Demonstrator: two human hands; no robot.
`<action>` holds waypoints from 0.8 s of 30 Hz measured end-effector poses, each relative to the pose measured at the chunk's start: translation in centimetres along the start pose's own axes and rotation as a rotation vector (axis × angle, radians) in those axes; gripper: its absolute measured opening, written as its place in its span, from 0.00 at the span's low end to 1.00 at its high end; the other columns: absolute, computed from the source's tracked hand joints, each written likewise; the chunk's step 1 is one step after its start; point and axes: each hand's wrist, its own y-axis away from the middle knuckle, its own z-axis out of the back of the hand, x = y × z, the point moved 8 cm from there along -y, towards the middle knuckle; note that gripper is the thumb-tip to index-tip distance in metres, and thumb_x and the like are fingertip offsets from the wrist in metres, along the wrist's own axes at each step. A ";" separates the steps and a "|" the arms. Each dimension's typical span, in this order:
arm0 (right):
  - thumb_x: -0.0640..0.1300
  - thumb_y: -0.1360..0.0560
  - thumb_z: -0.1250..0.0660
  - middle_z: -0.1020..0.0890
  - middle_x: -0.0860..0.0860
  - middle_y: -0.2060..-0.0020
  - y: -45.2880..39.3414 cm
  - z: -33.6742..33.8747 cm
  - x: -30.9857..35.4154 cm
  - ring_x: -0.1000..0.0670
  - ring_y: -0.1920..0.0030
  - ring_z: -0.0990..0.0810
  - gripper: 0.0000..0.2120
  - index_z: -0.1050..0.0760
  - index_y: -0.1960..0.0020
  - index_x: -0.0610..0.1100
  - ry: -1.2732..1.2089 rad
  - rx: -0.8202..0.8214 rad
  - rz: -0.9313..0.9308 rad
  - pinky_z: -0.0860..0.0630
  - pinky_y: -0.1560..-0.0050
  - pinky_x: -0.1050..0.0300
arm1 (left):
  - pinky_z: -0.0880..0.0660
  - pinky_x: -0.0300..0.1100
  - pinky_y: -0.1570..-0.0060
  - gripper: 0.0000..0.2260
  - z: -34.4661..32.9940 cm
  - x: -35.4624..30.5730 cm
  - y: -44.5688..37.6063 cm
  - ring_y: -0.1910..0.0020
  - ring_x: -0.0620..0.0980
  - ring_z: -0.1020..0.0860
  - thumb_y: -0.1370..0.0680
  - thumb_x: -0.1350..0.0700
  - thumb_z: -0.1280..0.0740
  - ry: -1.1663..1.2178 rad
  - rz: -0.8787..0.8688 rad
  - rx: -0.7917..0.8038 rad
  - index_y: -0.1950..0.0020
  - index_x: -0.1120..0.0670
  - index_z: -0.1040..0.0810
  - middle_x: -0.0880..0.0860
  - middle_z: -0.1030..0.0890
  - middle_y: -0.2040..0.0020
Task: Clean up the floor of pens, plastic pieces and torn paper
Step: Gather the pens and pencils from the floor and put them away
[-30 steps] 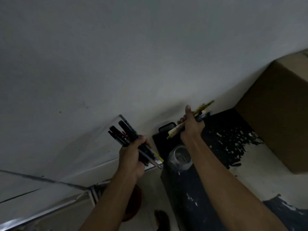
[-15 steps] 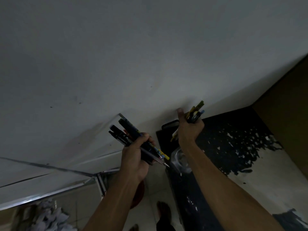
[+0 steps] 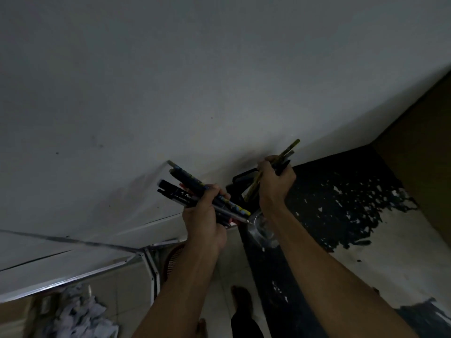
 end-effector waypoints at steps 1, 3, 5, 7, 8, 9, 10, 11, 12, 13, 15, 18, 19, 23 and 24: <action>0.33 0.28 0.33 0.21 0.46 0.64 0.0 0.0 -0.2 0.48 0.61 0.22 0.03 0.23 0.58 0.39 -0.025 0.008 -0.023 0.23 0.55 0.50 | 0.22 0.40 0.65 0.07 -0.1 0.2 0.0 0.68 0.50 0.22 0.26 0.67 0.32 0.010 0.003 -0.011 0.62 0.58 0.25 0.53 0.22 0.69; 0.36 0.26 0.34 0.21 0.43 0.64 -0.1 0.1 -0.3 0.45 0.60 0.22 0.03 0.23 0.59 0.39 -0.091 0.030 -0.065 0.24 0.56 0.50 | 0.22 0.40 0.66 0.06 -0.3 0.5 -0.2 0.68 0.49 0.22 0.26 0.66 0.32 0.025 0.020 -0.026 0.61 0.58 0.25 0.53 0.22 0.68; 0.38 0.23 0.36 0.21 0.42 0.64 -0.3 0.1 -0.3 0.44 0.60 0.22 0.07 0.23 0.59 0.39 -0.145 0.056 -0.096 0.24 0.56 0.51 | 0.22 0.40 0.66 0.06 -0.4 0.7 -0.4 0.68 0.49 0.21 0.26 0.65 0.31 0.037 0.028 -0.030 0.60 0.58 0.24 0.54 0.21 0.67; 0.38 0.22 0.38 0.21 0.41 0.64 -0.5 0.1 -0.2 0.43 0.59 0.21 0.09 0.23 0.59 0.38 -0.158 0.090 -0.098 0.24 0.54 0.50 | 0.21 0.40 0.65 0.05 -0.4 0.8 -0.5 0.67 0.49 0.21 0.26 0.65 0.31 0.036 0.014 -0.041 0.60 0.58 0.24 0.54 0.21 0.66; 0.37 0.22 0.39 0.21 0.41 0.65 -0.5 0.1 -0.2 0.42 0.59 0.21 0.10 0.23 0.59 0.38 -0.150 0.108 -0.095 0.24 0.53 0.50 | 0.21 0.41 0.64 0.05 -0.3 0.8 -0.5 0.67 0.50 0.21 0.26 0.66 0.30 0.026 0.002 -0.047 0.60 0.58 0.24 0.54 0.21 0.66; 0.35 0.22 0.40 0.21 0.41 0.65 -0.5 0.1 -0.2 0.42 0.59 0.21 0.10 0.23 0.59 0.38 -0.139 0.125 -0.090 0.24 0.52 0.49 | 0.21 0.41 0.64 0.05 -0.4 0.8 -0.5 0.67 0.50 0.21 0.27 0.66 0.30 0.017 -0.011 -0.054 0.60 0.58 0.24 0.54 0.21 0.66; 0.33 0.23 0.41 0.21 0.42 0.65 -0.5 0.1 0.0 0.42 0.59 0.20 0.11 0.23 0.60 0.39 -0.129 0.144 -0.080 0.24 0.52 0.48 | 0.21 0.42 0.64 0.05 -0.3 0.8 -0.5 0.67 0.50 0.21 0.27 0.66 0.30 0.010 -0.028 -0.068 0.60 0.58 0.24 0.54 0.21 0.66; 0.32 0.23 0.42 0.21 0.41 0.65 -0.5 0.1 0.0 0.41 0.59 0.20 0.11 0.23 0.59 0.39 -0.115 0.166 -0.065 0.24 0.52 0.48 | 0.22 0.42 0.65 0.05 -0.3 0.7 -0.5 0.68 0.49 0.21 0.27 0.66 0.30 0.003 -0.049 -0.088 0.60 0.59 0.24 0.54 0.21 0.66; 0.31 0.24 0.42 0.21 0.40 0.65 -0.6 0.0 0.1 0.41 0.58 0.20 0.11 0.23 0.59 0.38 -0.098 0.191 -0.048 0.24 0.52 0.49 | 0.22 0.41 0.66 0.05 -0.3 0.7 -0.5 0.68 0.49 0.21 0.27 0.67 0.30 -0.003 -0.073 -0.109 0.60 0.59 0.24 0.55 0.21 0.67; 0.32 0.24 0.42 0.21 0.39 0.64 -0.6 0.0 0.1 0.40 0.58 0.20 0.11 0.23 0.59 0.38 -0.077 0.213 -0.035 0.24 0.53 0.49 | 0.22 0.41 0.66 0.05 -0.4 0.6 -0.5 0.69 0.49 0.21 0.27 0.67 0.30 -0.011 -0.098 -0.127 0.60 0.59 0.24 0.54 0.21 0.67; 0.35 0.25 0.40 0.20 0.38 0.63 -0.6 -0.1 0.1 0.41 0.57 0.20 0.10 0.21 0.61 0.41 -0.053 0.238 -0.030 0.24 0.52 0.48 | 0.23 0.41 0.67 0.04 -1.0 0.5 -0.5 0.69 0.48 0.21 0.26 0.67 0.31 -0.020 -0.150 -0.154 0.59 0.60 0.23 0.53 0.21 0.69; 0.38 0.25 0.37 0.19 0.40 0.63 -0.7 -0.1 0.1 0.42 0.58 0.20 0.11 0.20 0.63 0.43 -0.021 0.238 -0.039 0.24 0.51 0.46 | 0.23 0.40 0.67 0.02 -1.9 0.5 -0.6 0.69 0.48 0.21 0.26 0.67 0.31 -0.010 -0.214 -0.217 0.56 0.62 0.23 0.53 0.20 0.68; 0.38 0.24 0.37 0.19 0.40 0.63 -0.7 -0.1 0.2 0.43 0.58 0.20 0.11 0.20 0.63 0.43 0.000 0.240 -0.041 0.24 0.51 0.47 | 0.23 0.41 0.67 0.02 -2.2 0.5 -0.5 0.69 0.49 0.21 0.26 0.66 0.31 -0.011 -0.235 -0.242 0.56 0.62 0.23 0.54 0.20 0.67; 0.38 0.22 0.37 0.19 0.39 0.61 -0.3 -0.2 0.6 0.45 0.58 0.21 0.11 0.21 0.60 0.39 0.051 0.265 -0.025 0.23 0.50 0.47 | 0.22 0.42 0.67 0.02 -2.9 0.9 -1.0 0.66 0.52 0.20 0.26 0.67 0.31 0.005 -0.360 -0.323 0.58 0.63 0.22 0.59 0.19 0.62; 0.38 0.22 0.37 0.19 0.38 0.60 -0.2 -0.1 0.7 0.46 0.57 0.21 0.10 0.21 0.60 0.38 0.057 0.267 -0.021 0.23 0.49 0.47 | 0.21 0.42 0.65 0.03 -3.0 0.9 -1.1 0.65 0.52 0.20 0.26 0.66 0.31 0.021 -0.395 -0.345 0.54 0.66 0.22 0.61 0.18 0.60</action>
